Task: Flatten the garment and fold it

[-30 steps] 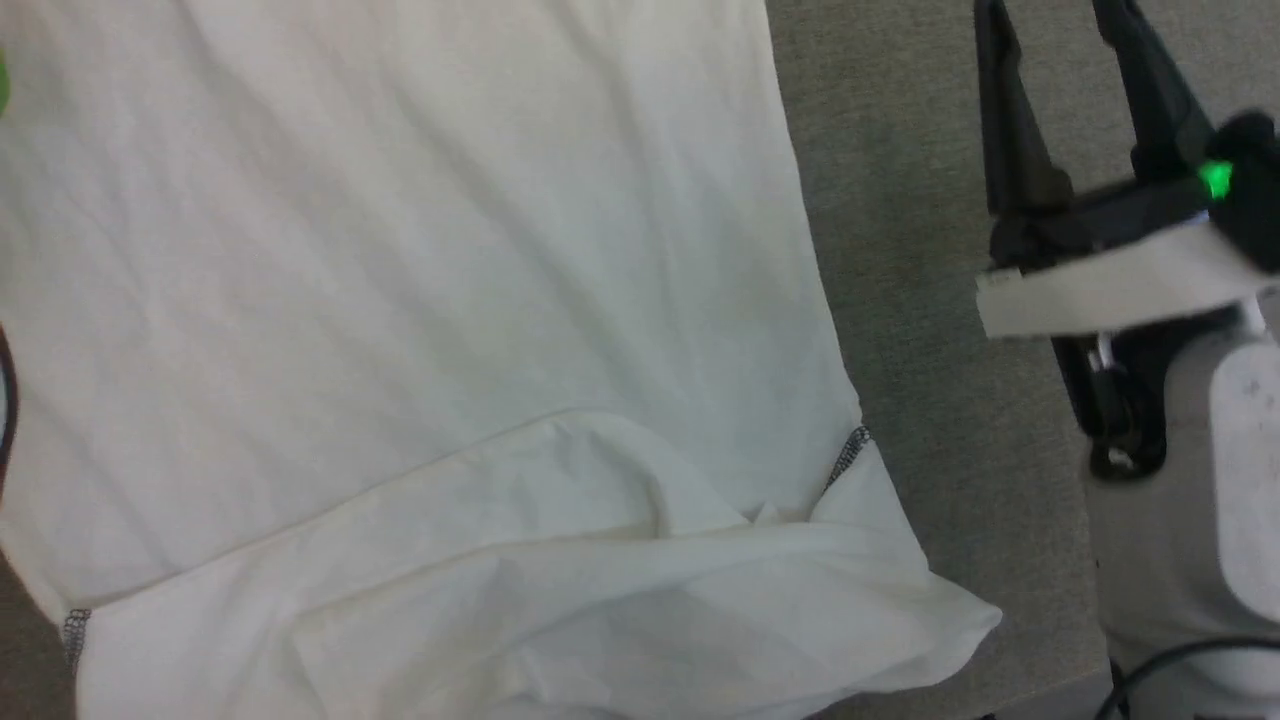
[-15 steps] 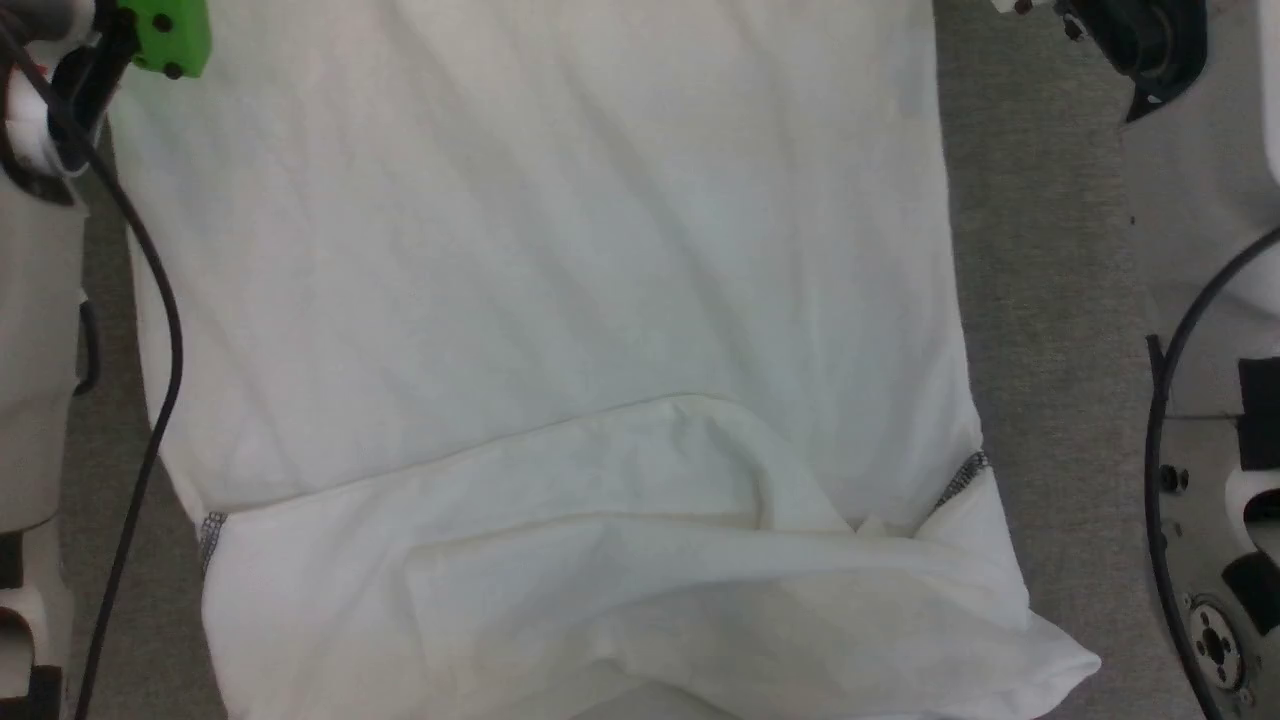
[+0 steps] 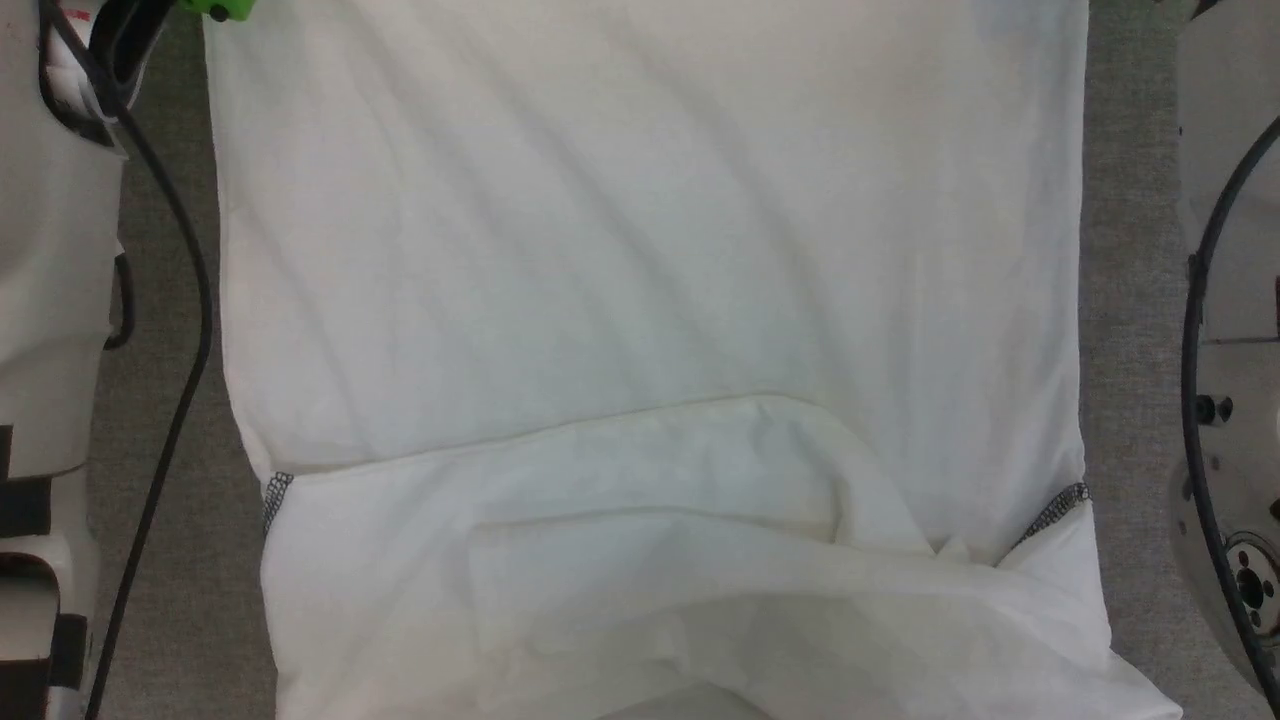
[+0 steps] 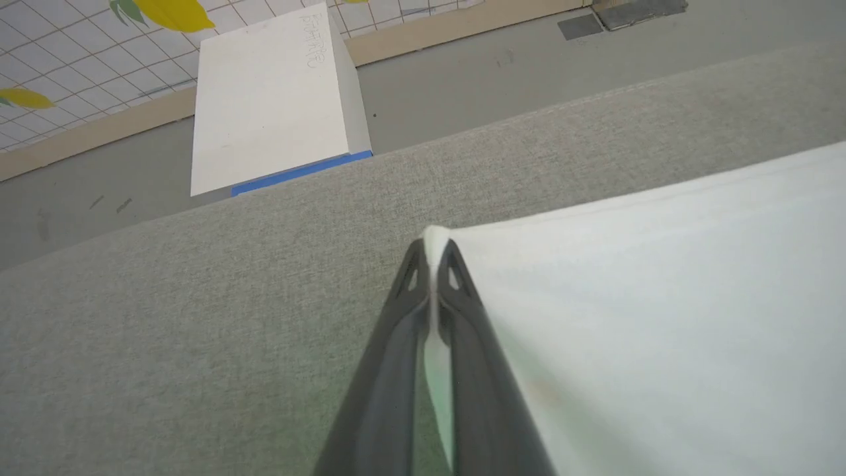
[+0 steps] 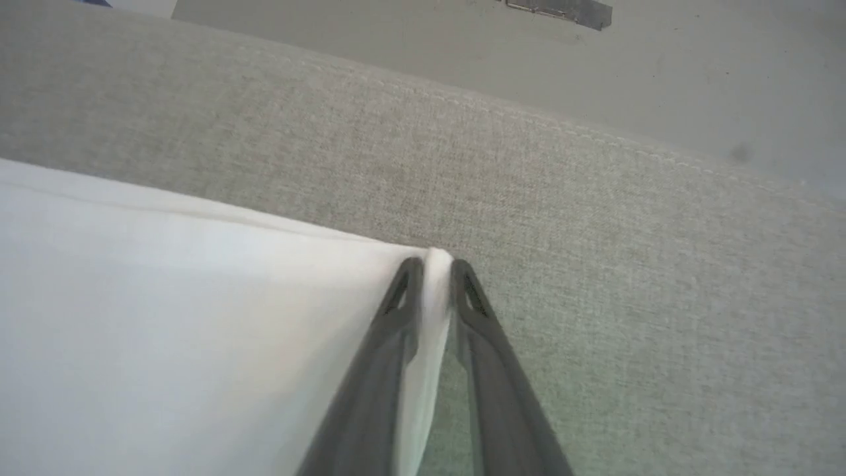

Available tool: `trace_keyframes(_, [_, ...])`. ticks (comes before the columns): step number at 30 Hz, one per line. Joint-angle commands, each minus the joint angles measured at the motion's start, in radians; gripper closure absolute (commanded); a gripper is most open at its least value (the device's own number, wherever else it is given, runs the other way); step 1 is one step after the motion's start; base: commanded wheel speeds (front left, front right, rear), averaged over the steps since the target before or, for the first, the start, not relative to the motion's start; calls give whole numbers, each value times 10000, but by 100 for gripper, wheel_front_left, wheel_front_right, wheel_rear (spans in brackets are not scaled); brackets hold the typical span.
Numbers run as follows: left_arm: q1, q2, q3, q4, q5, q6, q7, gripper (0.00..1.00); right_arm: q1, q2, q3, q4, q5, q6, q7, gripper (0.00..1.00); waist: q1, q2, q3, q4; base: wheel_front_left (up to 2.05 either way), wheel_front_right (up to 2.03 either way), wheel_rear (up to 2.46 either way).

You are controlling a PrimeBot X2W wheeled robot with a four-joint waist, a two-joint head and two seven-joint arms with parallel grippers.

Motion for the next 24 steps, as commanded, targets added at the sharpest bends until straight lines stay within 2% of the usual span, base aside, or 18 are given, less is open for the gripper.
trace_keyframes(1, [-270, 98, 12, 59, 65, -32, -277, 100, 88, -50, 26, -32, -178, -15, -68, 100, -1, 0, 74, -43, 0, 0, 0])
trace_keyframes(5, [-607, 293, 87, 201, 437, 74, -1377, 100, -83, -49, 179, -665, -454, -15, -1296, 100, -1, 0, 171, -159, 0, 0, 0])
trace_keyframes(8, [-964, 475, 166, 408, 793, 267, -2289, 100, -322, -120, 336, -991, -648, -15, -2614, 100, -1, 0, 219, -277, 0, 0, 0])
trace_keyframes(17, [-1723, 700, 382, 1004, 1285, 567, -4913, 100, -631, -259, 554, -942, -894, -15, -5358, 100, -1, 0, -110, -528, 0, 0, 0])
trace_keyframes(20, [-1375, 720, 324, 1292, 1220, 443, -5382, 100, -440, -239, 738, -678, -644, -15, -5898, 100, -1, 0, -503, -567, 0, 0, 0])
trace_keyframes(24, [-460, 732, 216, 1478, 968, 128, -5837, 100, 135, -325, 1471, -377, -11, -15, -6538, 100, -1, 0, -1241, -589, 0, 0, 0])
